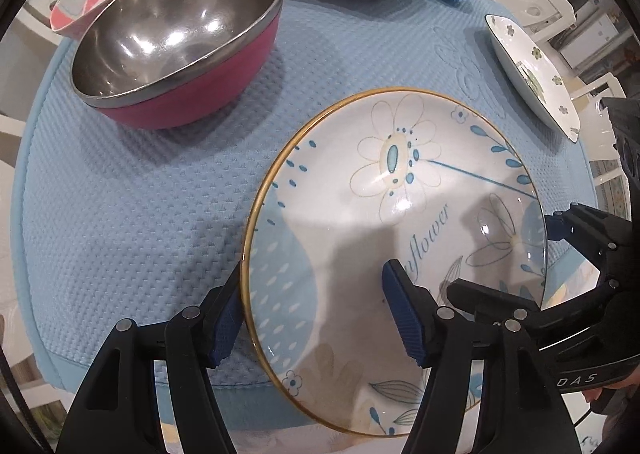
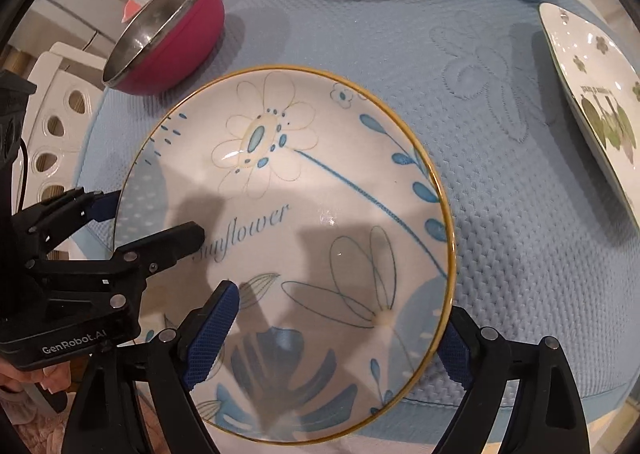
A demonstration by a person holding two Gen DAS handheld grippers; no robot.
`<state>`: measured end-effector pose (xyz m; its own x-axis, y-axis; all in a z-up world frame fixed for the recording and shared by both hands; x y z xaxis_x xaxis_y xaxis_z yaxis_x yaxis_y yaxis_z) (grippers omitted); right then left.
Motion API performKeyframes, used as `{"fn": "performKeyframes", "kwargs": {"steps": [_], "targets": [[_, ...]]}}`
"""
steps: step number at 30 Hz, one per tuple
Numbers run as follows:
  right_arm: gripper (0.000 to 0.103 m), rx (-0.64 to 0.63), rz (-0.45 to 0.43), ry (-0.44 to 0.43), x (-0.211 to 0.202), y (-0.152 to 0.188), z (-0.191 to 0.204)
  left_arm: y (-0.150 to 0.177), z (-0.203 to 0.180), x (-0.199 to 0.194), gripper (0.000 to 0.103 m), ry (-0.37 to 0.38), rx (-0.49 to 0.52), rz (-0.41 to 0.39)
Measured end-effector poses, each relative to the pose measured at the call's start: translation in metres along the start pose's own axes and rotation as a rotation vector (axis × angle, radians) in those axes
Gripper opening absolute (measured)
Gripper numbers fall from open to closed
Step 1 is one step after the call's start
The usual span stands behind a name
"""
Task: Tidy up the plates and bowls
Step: 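Carry the Sunflower plate to the mat edge beside the pink bowl, release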
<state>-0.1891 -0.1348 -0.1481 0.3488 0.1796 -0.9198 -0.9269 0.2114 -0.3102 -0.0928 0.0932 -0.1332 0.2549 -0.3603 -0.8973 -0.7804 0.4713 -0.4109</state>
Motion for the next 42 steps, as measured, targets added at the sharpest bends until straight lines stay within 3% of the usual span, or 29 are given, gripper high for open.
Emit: {"fn": "performKeyframes", "kwargs": {"steps": [3, 5, 8, 13, 19, 23, 27, 31, 35, 42], "targets": [[0.096, -0.015, 0.003, -0.015, 0.000, 0.006, 0.006, 0.005, 0.011, -0.002, 0.066, -0.006, 0.001, -0.004], [0.103, -0.015, -0.003, -0.049, 0.021, -0.001, 0.025, -0.003, 0.009, -0.002, 0.067, -0.006, -0.002, -0.007], [0.103, -0.040, -0.016, -0.059, 0.022, -0.001, 0.031, -0.001, 0.011, -0.004, 0.069, -0.021, -0.011, -0.014], [0.103, -0.262, -0.035, 0.009, 0.027, 0.010, 0.046, 0.003, 0.009, -0.001, 0.081, -0.082, -0.073, 0.014], [0.102, -0.306, 0.067, -0.049, 0.006, 0.023, 0.008, 0.018, 0.003, -0.012, 0.078, -0.213, -0.161, 0.084], [0.102, -0.266, 0.061, -0.101, -0.017, 0.017, -0.032, 0.027, -0.002, -0.029, 0.078, -0.278, -0.245, 0.076], [0.102, -0.275, 0.034, -0.098, -0.038, 0.005, -0.071, 0.032, -0.009, -0.043, 0.079, -0.344, -0.351, 0.068], [0.102, -0.301, 0.014, -0.119, -0.053, -0.005, -0.087, 0.035, -0.020, -0.052, 0.079, -0.358, -0.411, 0.062], [0.102, -0.346, -0.005, -0.157, -0.065, -0.003, -0.072, 0.030, -0.049, -0.064, 0.079, -0.372, -0.449, 0.033], [0.102, -0.363, -0.020, -0.195, -0.092, -0.020, -0.107, 0.009, -0.101, -0.078, 0.079, -0.333, -0.426, -0.002]]}}
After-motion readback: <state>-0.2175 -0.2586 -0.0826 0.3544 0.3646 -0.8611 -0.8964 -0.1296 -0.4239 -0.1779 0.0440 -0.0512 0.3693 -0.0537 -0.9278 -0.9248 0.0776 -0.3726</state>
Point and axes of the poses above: each gripper's, at about its wrist camera, not at the fingertips, and x roughly the way its jaws point, z to its left, y to its underside, the point moved 4 cm from there along x, roughly the way its jaws point, and after that the axes turned 13 degrees about -z, right-handed, at the moved point
